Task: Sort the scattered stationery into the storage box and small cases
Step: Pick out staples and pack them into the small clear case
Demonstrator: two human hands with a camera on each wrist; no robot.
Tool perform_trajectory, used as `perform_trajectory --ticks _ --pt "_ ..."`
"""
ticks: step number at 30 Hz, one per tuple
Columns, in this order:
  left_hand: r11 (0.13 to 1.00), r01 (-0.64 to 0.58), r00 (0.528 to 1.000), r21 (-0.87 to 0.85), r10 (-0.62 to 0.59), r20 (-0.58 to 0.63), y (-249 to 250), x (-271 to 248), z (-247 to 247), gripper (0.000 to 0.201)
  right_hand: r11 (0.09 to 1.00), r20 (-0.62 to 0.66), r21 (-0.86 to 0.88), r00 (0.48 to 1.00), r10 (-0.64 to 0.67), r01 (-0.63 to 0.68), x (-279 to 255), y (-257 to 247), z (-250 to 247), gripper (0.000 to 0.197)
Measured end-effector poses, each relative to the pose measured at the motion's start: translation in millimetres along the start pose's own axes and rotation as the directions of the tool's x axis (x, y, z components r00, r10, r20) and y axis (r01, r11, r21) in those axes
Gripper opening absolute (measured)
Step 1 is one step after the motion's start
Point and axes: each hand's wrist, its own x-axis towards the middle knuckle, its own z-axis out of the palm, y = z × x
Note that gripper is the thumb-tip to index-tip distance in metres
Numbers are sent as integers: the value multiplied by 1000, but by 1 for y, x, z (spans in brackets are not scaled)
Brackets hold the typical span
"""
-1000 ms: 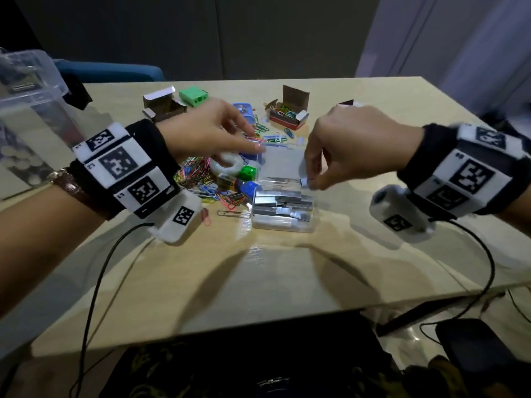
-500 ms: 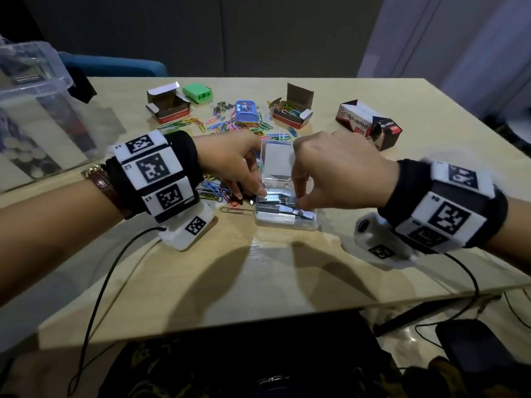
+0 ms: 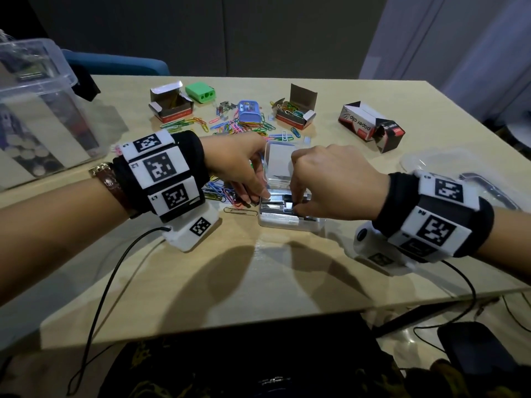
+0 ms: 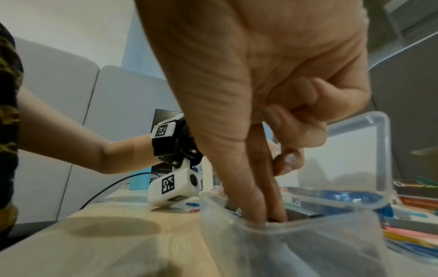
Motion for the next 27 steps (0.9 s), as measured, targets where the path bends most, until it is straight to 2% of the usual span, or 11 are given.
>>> perform_trajectory --ticks 10,19,21,22,24,27 --pt "1000 3 1000 -18 -3 5 -3 1 0 28 991 -16 -132 999 32 -34 4 -8 2 9" --pt "999 3 1000 -54 -2 30 -4 0 -1 22 997 -31 -82 999 13 -15 9 -6 -1 6" --pt "997 4 998 -72 1 67 -4 -1 -3 19 999 -40 -38 999 -13 12 10 -2 -4 10" --pt "998 6 994 -70 1 105 -4 -2 -6 26 1000 -50 -6 998 -28 28 11 3 -7 15" --pt "999 31 985 -40 -24 174 -1 -1 -18 51 996 -68 79 997 -35 40 13 14 -16 29" --pt "999 52 985 -7 -51 163 4 2 -41 57 980 -132 197 991 34 -7 22 40 -27 38"
